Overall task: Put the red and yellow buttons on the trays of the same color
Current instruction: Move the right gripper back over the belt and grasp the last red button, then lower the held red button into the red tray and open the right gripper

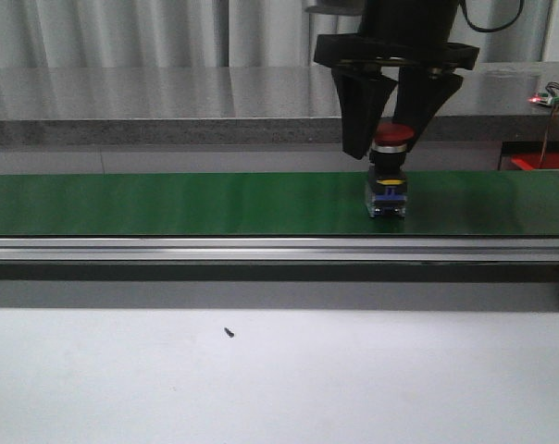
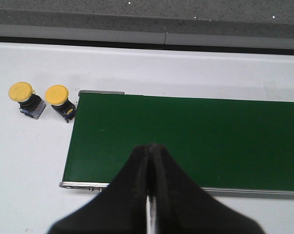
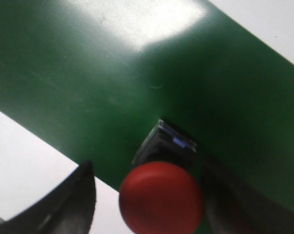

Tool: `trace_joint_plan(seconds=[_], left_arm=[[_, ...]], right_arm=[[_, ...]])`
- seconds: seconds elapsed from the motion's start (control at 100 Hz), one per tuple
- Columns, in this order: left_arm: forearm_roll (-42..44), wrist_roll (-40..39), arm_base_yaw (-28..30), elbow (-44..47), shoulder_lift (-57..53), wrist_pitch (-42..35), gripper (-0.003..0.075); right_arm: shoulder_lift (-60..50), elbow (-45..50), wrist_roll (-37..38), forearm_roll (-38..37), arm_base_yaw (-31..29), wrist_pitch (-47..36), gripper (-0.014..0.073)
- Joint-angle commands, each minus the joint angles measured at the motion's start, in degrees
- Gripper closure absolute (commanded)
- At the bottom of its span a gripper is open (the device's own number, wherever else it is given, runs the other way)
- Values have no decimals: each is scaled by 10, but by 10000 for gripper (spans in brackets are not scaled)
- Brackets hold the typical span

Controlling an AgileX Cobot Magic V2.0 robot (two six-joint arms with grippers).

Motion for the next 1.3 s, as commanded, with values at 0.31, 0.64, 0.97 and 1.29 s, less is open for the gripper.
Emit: trace_joint_plan(seconds=[0.31,0.64,0.97,1.29], left_arm=[[-13,-1,-4,-15,-14,-30,740],[-13,-1,-4,-15,-14,-20,740],[-13,-1,-4,-15,-14,-20,740],[-11,-1,-4,-15,-14,-20,740]], right_arm=[[-51,-14,7,-54,-10,3,468],[-109,-15,23,-81,-154,-1,468],[-116,-15,23,-76,-341,-44,468],[-97,-14,23,-42,-414,-193,468]])
